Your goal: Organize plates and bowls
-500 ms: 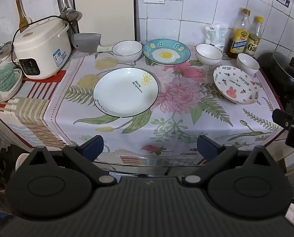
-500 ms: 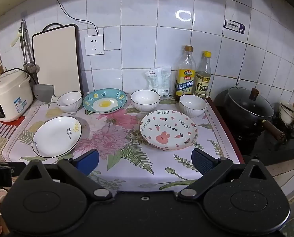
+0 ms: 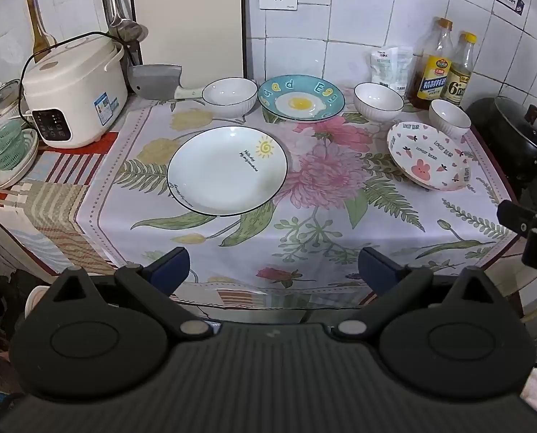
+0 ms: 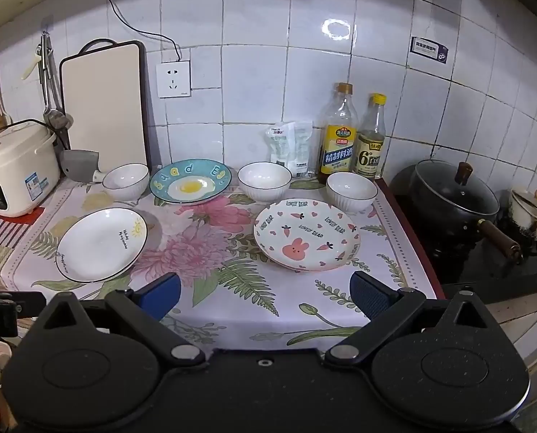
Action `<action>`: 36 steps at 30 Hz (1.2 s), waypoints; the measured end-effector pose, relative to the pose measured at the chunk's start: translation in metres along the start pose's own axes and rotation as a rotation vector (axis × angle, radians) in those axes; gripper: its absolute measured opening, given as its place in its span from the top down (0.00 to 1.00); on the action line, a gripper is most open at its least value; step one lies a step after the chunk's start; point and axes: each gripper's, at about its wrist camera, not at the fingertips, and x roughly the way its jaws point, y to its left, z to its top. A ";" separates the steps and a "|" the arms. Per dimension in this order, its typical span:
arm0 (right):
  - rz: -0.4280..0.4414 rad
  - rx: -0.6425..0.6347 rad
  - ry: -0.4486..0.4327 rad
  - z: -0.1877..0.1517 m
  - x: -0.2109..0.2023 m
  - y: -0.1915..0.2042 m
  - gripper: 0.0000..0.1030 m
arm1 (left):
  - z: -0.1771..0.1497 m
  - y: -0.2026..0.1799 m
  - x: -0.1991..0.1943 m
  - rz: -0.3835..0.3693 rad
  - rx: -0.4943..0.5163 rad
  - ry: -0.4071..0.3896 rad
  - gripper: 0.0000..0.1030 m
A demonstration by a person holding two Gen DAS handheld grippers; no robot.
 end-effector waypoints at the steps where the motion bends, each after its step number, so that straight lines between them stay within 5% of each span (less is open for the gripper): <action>1: -0.001 0.001 -0.002 0.000 0.000 -0.001 0.02 | 0.000 0.001 0.000 -0.001 0.003 -0.001 0.02; 36: -0.030 -0.031 -0.058 -0.011 0.003 0.002 0.02 | -0.015 -0.006 -0.003 -0.014 0.043 -0.120 0.02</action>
